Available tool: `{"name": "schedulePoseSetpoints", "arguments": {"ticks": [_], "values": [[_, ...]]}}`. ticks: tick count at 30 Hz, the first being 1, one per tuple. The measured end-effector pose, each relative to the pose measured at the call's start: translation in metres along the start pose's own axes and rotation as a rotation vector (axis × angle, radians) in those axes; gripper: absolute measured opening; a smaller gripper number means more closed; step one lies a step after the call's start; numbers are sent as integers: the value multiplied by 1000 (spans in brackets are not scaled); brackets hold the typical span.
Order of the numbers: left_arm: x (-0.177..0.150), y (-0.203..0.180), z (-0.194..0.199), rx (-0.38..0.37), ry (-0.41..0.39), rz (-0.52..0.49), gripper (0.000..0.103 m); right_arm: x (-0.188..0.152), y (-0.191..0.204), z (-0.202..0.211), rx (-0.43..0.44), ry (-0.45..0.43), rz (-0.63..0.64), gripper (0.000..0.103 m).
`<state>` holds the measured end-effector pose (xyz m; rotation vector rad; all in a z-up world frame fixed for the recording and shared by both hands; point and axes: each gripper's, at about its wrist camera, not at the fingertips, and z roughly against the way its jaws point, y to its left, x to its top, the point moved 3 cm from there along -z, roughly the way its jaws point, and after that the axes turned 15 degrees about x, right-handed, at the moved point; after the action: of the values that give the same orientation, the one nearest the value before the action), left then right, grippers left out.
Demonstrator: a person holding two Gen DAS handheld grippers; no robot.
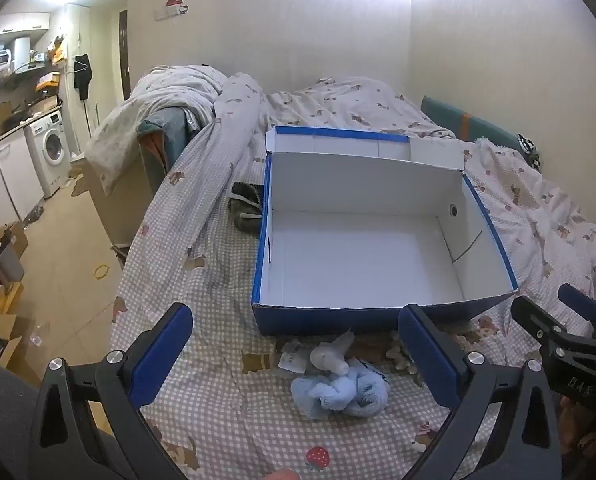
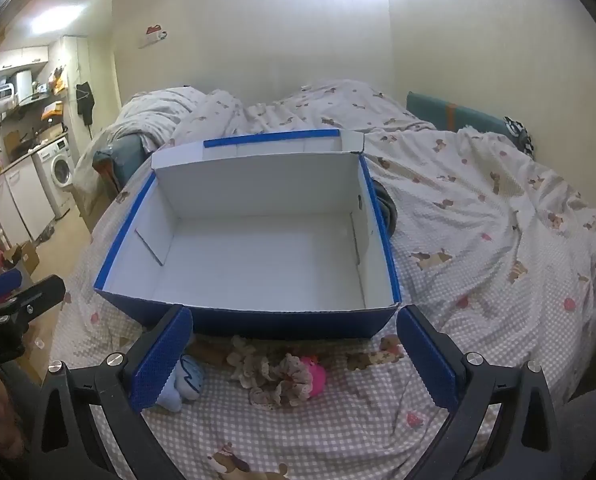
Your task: Organize soft objects
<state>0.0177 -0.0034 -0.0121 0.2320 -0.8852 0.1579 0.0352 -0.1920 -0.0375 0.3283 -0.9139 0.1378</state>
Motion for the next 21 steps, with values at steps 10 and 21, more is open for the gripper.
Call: {"name": "schedulePoseSetpoints", "arguments": {"ticks": [10,21], "values": [[0,1,1,4,4,5,103,-1,-4,-3,6,4,-10,103],[-1,2,-2,-2,9,8,103,0,-2,-2,1,1,-6,103]]}}
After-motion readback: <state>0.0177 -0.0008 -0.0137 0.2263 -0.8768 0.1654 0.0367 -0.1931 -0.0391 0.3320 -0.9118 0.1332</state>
